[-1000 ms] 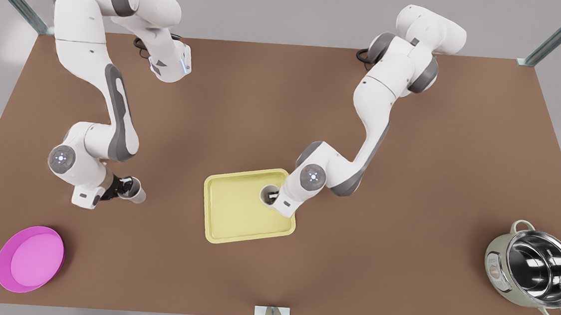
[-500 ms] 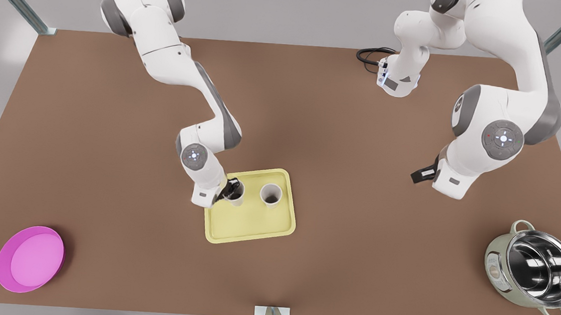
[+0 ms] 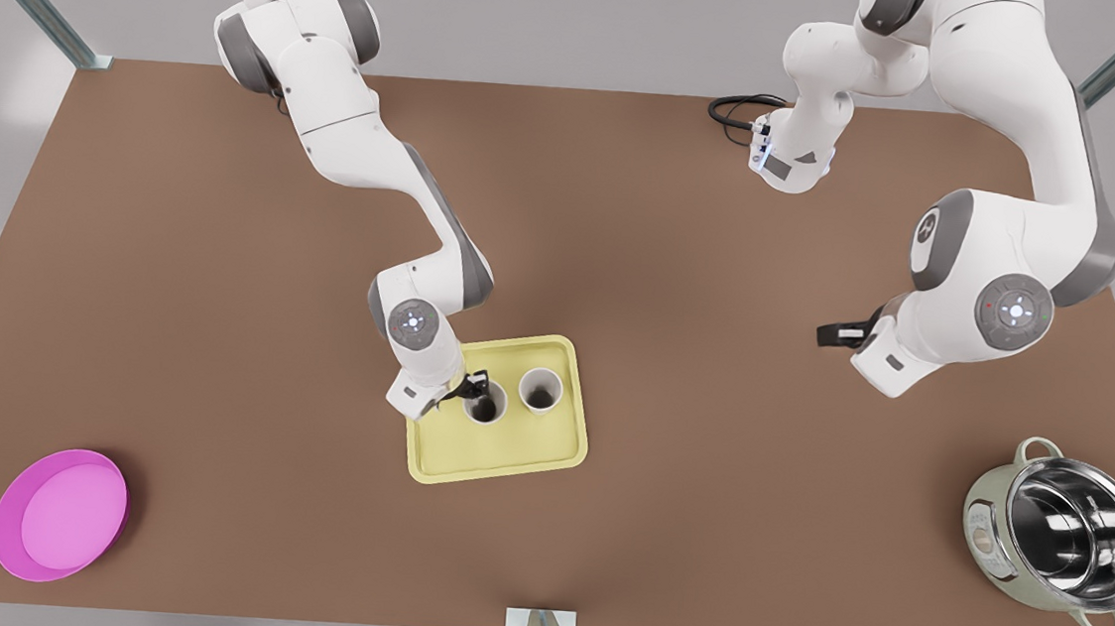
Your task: Use both arms to respectively pick up the white IKEA cups from the middle-left and middle-right positions, then place the white IKEA cups onto the middle-middle tray, ensuring that the cups remain upright and do not tip over
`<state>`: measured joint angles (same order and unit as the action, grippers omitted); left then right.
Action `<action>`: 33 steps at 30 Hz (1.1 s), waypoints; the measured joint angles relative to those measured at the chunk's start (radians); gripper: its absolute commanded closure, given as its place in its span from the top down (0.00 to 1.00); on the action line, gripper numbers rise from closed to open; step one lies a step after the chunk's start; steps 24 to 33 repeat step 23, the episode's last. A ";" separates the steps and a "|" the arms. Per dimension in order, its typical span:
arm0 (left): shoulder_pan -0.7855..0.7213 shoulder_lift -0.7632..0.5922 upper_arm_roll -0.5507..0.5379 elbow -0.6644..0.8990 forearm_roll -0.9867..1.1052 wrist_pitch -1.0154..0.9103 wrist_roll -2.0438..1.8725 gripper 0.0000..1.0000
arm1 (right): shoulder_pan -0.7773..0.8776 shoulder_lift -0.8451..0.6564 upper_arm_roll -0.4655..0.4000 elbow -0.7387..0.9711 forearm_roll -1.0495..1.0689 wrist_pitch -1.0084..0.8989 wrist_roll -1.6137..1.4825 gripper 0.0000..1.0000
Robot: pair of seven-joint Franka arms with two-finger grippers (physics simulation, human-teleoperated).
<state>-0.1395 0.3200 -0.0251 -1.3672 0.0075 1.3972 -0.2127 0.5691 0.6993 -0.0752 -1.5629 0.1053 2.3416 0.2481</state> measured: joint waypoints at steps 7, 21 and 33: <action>-0.015 -0.003 -0.008 0.000 -0.006 -0.007 0.072 1.00 | -0.016 -0.064 -0.004 -0.017 0.035 -0.048 0.053 1.00; -0.012 -0.023 -0.030 0.001 0.043 -0.031 0.142 1.00 | -0.360 -0.555 0.022 0.107 -0.247 -0.625 -0.117 1.00; -0.014 -0.023 -0.030 0.001 0.046 -0.037 0.149 1.00 | -0.388 -0.593 0.047 0.078 -0.253 -0.677 -0.145 1.00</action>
